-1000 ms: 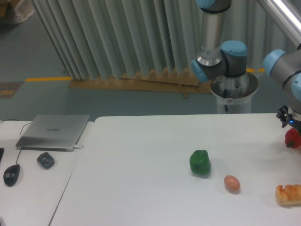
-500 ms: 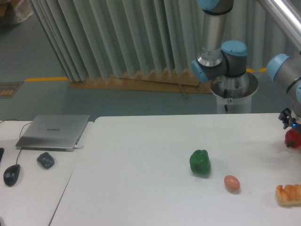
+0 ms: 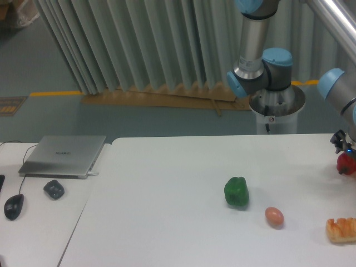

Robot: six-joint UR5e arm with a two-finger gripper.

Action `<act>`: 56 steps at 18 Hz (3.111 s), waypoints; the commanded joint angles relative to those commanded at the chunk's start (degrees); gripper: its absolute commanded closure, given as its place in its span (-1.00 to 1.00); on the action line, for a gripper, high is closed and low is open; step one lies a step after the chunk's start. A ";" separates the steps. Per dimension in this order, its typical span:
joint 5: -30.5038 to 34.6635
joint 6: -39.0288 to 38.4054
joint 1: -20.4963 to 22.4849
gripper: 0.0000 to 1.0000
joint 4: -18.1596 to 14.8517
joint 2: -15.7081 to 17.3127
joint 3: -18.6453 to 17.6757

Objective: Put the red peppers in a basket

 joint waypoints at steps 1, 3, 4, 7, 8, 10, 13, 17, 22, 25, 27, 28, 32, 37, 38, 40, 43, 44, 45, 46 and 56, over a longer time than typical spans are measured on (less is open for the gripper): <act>-0.08 -0.17 -0.09 0.04 0.00 0.09 0.00; 0.09 0.09 0.00 0.23 -0.18 0.18 0.35; 0.09 0.17 0.00 0.23 -0.26 0.44 0.79; 0.09 0.18 -0.18 0.25 -0.97 0.70 0.97; 0.09 0.18 -0.18 0.25 -1.05 0.79 1.14; 0.00 0.18 -0.26 0.25 -1.23 1.05 1.40; -0.61 -0.53 -0.79 0.25 -7.97 2.89 3.69; -3.59 -0.62 -1.67 0.25 -12.12 6.06 4.39; -2.90 0.87 -0.88 0.25 -15.64 6.77 7.38; -1.93 5.78 1.22 0.28 -15.64 7.12 9.57; -2.02 9.30 2.54 0.28 -15.21 7.03 11.33; -2.02 10.71 3.07 0.28 -14.77 6.95 12.21; -2.11 13.53 5.09 0.29 -9.67 5.80 12.66; -1.84 15.64 7.99 0.29 -5.63 3.79 11.69; -1.76 15.91 8.26 0.29 -5.54 3.43 11.60; -1.67 17.57 9.40 0.29 -5.45 3.16 11.60; -1.67 20.56 11.86 0.26 -4.23 2.64 11.43; -1.58 21.18 12.04 0.26 -3.87 2.38 11.34; -1.58 21.70 12.13 0.25 -3.35 1.68 11.34; -1.58 21.88 12.48 0.23 -2.73 1.50 11.34; -1.84 22.24 12.13 -1.00 -2.29 0.97 11.43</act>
